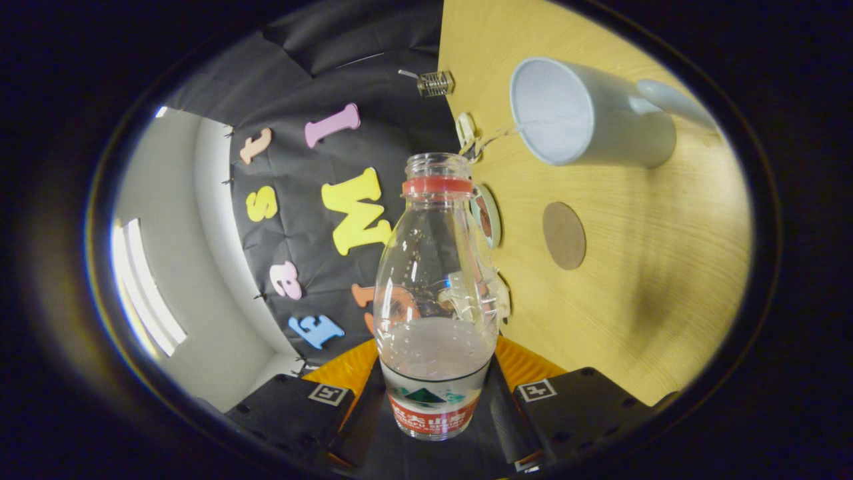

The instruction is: Take the bottle from table, then pour the juice into the cup, finally place the bottle on the coaster

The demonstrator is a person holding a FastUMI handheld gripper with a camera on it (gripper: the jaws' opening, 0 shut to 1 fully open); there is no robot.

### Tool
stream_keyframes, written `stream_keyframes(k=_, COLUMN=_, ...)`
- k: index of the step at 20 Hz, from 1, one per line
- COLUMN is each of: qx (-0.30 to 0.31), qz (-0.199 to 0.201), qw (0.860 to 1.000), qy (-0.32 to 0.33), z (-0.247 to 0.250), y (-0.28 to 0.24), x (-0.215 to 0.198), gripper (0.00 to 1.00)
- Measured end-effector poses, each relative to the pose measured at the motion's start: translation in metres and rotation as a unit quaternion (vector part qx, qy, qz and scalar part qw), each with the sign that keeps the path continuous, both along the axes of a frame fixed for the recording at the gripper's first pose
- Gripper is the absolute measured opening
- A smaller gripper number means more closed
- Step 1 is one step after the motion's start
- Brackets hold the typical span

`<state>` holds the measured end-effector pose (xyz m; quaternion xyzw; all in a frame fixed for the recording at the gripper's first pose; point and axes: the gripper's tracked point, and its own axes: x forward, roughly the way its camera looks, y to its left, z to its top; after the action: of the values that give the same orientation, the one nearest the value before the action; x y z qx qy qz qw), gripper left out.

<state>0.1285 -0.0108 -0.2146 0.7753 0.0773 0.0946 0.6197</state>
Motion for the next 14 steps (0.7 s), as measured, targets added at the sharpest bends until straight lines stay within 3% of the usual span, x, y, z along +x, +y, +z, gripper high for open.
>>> stream_keyframes(k=14, qx=0.062, qz=-0.001, qw=0.998, qy=0.001, z=0.031, y=0.0, x=-0.002, gripper=0.78)
